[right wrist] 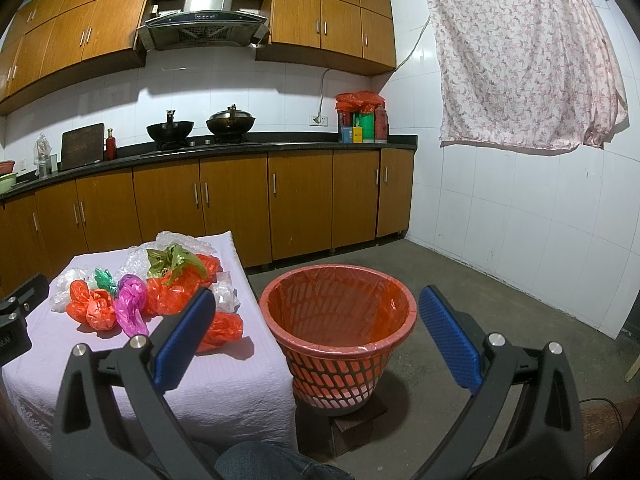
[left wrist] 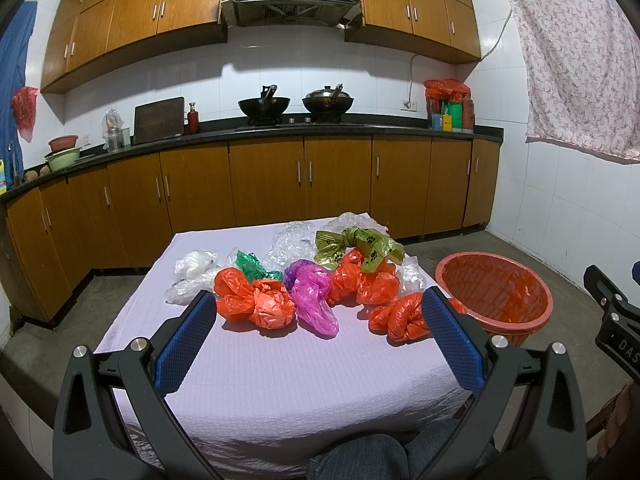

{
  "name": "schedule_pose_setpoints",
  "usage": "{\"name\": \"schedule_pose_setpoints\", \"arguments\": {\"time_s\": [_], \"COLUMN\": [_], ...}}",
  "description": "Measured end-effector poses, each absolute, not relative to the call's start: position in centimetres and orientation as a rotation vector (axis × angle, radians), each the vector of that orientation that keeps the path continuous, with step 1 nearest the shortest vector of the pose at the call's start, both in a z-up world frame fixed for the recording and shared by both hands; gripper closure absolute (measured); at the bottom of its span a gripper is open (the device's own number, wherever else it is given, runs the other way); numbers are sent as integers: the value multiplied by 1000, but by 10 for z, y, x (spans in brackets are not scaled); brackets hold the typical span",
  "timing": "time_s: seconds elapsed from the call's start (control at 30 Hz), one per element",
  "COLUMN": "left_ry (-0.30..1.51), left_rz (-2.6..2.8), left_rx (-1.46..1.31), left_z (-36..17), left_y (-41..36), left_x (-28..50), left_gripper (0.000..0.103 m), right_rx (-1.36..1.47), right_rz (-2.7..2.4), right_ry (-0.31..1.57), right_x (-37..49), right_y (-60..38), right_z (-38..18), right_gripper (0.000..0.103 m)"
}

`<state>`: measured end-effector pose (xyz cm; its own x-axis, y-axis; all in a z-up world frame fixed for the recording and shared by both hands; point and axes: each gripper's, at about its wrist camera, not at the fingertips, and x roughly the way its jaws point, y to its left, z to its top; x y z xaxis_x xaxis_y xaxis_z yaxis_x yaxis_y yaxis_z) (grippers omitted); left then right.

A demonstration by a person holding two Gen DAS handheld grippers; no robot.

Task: Collect trash

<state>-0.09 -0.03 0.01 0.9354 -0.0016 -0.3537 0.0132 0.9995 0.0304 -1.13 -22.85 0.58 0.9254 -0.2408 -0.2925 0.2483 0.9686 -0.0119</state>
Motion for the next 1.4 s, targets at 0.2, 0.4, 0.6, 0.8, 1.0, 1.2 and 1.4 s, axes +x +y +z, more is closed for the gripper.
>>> {"name": "schedule_pose_setpoints", "arguments": {"time_s": [0.2,0.4,0.6,0.8,1.0,1.2,1.4], "left_ry": [361,363,364,369,392,435,474], "left_rz": [-8,-7,-6,8,55,136,209], "left_rx": [32,32,32,28,22,8,6], "left_z": [0,0,0,-1,-8,-25,-43], "left_y": [0,0,0,2,18,51,79], "left_x": [-2,0,-1,-2,4,23,47], "left_gripper": [2,2,2,2,2,2,2], "right_rx": [26,27,28,40,57,92,73], "right_rz": [-250,-250,-250,-234,-181,-64,16], "right_ry": [298,298,299,319,348,421,497], "right_x": [-11,-11,-11,-8,11,48,89], "right_y": [-229,-229,-230,-232,-228,-217,-196], "right_z": [6,6,6,2,-6,-19,-36], "right_gripper": [4,4,4,4,4,4,4]}}
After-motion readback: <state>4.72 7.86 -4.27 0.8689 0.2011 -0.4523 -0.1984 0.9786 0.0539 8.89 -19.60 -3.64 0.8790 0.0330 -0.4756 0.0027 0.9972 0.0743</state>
